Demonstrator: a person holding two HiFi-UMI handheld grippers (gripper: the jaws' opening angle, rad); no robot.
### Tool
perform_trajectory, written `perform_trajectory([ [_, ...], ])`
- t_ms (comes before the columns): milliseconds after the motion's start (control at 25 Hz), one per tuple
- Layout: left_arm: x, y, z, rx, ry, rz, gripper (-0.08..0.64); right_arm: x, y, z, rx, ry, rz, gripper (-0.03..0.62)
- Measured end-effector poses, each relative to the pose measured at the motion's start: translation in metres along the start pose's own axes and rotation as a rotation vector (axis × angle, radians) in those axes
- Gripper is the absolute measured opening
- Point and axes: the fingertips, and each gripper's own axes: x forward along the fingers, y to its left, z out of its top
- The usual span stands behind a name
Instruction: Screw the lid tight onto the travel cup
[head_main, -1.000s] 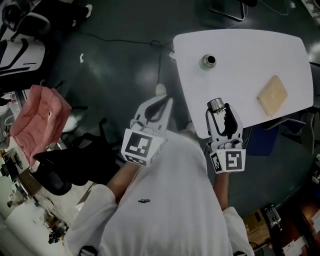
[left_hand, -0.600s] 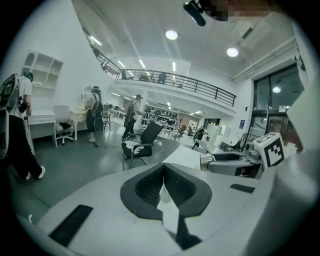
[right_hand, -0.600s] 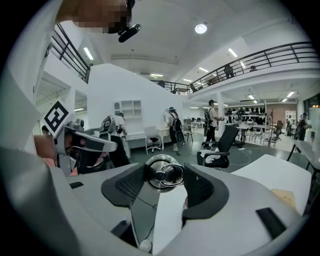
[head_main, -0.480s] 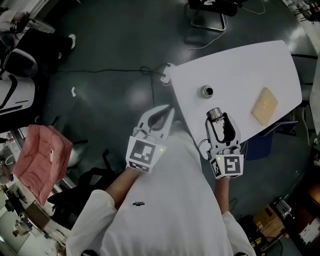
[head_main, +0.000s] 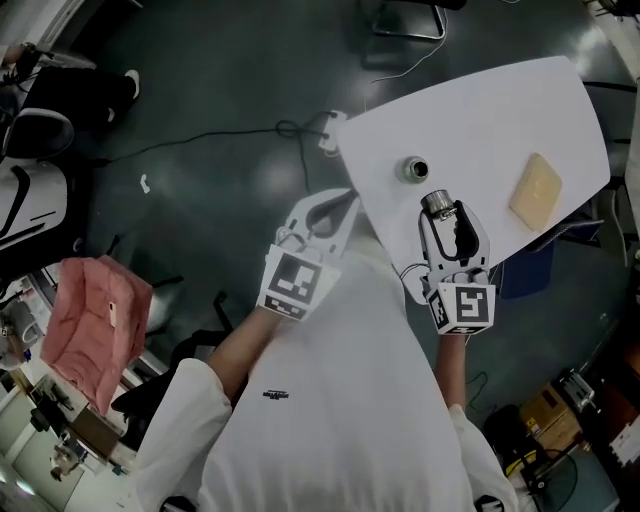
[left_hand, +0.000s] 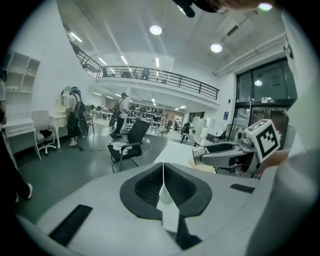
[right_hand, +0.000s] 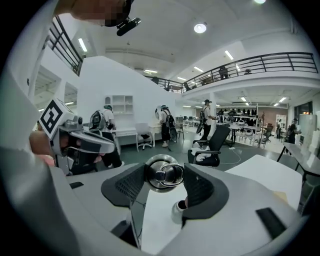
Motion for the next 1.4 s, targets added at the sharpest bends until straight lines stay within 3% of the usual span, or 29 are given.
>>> perform_trajectory([
  [240,0.036,-0.009,-0.017,0.005,0.049,-0.085,0.006,0.018,-0.024,-0.019,-0.002,0.072,-0.006,0.241],
  [440,0.075,-0.003,-0.034,-0.048,0.056,-0.118,0.006,0.043,-0.043,-0.038,0.010,0.147,0.018,0.241],
  [600,0.102,-0.003,-0.058,-0.056,0.113,-0.173,0.009,0.059,-0.056,-0.057,0.017,0.194,0.038,0.241],
  [680,0.114,-0.003,-0.071,-0.044,0.148,-0.208,0.073,0.066,-0.061,-0.065,0.020,0.212,0.046,0.241],
  [760,0.124,-0.001,-0.078,-0.019,0.167,-0.223,0.088,0.074,-0.065,-0.070,0.016,0.229,0.058,0.241],
  [1080,0.165,-0.011,-0.113,0.085,0.227,-0.304,0.262,0.101,-0.061,-0.097,-0.059,0.352,0.159,0.241],
  [1400,0.206,-0.029,-0.147,0.163,0.256,-0.335,0.313,0.108,-0.067,-0.119,-0.118,0.438,0.216,0.241],
])
